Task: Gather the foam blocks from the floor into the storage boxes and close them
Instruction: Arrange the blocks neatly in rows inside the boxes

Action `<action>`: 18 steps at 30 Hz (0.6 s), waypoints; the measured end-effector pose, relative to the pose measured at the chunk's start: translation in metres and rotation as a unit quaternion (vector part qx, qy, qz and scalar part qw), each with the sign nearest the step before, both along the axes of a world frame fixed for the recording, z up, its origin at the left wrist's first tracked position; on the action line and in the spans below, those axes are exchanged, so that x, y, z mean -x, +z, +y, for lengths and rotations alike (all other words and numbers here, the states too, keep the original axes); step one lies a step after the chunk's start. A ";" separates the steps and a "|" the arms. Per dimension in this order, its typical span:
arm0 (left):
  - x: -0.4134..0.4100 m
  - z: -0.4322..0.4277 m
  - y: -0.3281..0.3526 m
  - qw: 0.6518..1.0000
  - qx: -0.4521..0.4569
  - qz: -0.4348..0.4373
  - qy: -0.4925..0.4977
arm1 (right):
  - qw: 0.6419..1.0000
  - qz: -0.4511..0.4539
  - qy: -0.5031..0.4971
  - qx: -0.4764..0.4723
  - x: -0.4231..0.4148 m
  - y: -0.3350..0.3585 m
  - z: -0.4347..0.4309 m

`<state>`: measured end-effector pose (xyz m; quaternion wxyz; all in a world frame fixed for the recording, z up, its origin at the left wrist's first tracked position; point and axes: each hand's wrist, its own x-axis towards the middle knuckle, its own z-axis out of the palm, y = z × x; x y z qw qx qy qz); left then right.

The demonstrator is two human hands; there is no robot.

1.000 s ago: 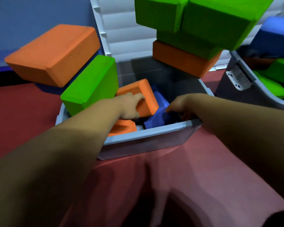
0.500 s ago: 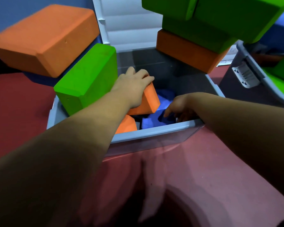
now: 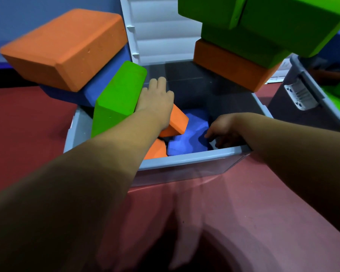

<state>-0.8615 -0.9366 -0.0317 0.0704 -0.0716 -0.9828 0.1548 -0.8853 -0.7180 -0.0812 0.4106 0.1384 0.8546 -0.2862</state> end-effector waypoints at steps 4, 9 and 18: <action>0.007 -0.002 -0.003 0.998 -0.035 -0.033 0.036 | 0.995 0.044 -0.036 0.079 0.012 -0.005 0.001; 0.012 -0.004 -0.001 0.993 -0.073 -0.064 0.061 | 0.981 0.067 -0.077 0.168 0.010 0.000 -0.014; 0.016 -0.001 -0.006 0.994 -0.061 -0.057 0.068 | 0.998 0.007 -0.018 0.055 0.002 -0.002 -0.015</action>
